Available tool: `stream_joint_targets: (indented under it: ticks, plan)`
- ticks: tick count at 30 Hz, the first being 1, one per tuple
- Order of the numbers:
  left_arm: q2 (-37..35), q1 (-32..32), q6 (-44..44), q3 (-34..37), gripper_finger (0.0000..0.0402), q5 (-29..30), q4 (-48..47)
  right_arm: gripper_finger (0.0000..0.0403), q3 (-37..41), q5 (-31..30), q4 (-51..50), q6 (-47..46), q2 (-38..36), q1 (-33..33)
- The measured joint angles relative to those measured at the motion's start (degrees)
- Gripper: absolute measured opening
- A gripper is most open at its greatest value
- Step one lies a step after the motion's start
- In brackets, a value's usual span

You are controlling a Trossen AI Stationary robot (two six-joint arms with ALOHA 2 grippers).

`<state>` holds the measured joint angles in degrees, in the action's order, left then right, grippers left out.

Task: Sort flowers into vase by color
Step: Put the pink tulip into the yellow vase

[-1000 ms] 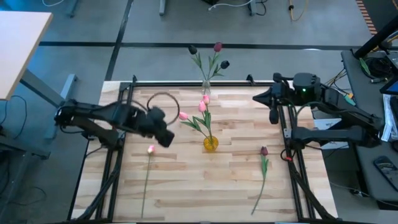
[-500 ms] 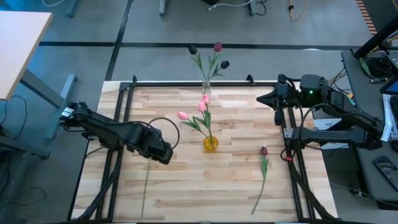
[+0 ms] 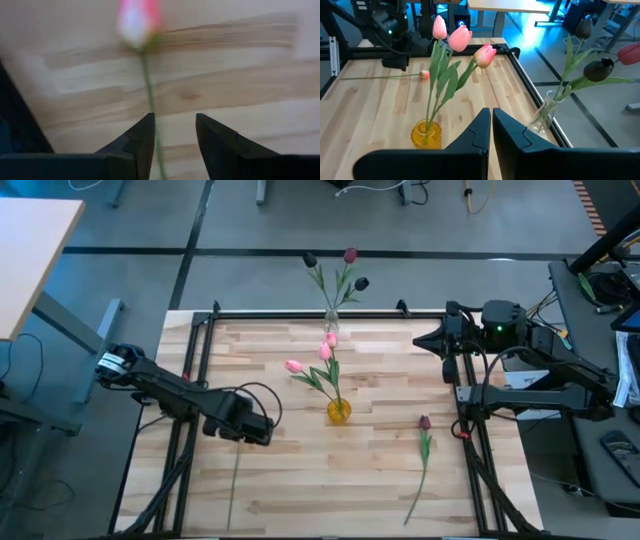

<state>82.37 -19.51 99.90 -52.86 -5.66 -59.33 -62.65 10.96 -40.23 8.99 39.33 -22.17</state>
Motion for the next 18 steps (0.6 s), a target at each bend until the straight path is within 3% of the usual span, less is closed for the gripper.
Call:
stream_joint_targets:
  ticks: [4, 10, 13, 18]
  plan:
    - [-0.01, 0.00, 2.86, 4.13, 0.0134, -2.44, 2.60, 0.0013, 0.00, -0.38, 0.04, 0.02, 0.00, 0.00]
    - [0.04, 0.00, 6.56, 10.52, 0.0124, -3.31, 16.17, 0.0013, 0.00, -0.44, 0.11, 0.07, 0.09, 0.00]
    - [0.11, 0.00, 11.09, 12.47, 0.0119, -4.46, 15.99, 0.0013, 0.00, -0.48, 0.20, 0.04, 0.09, 0.00]
    - [0.07, 0.00, 11.21, 12.26, 0.0114, -4.45, 15.35, 0.0013, 0.00, -0.57, 0.20, 0.02, 0.09, 0.00]
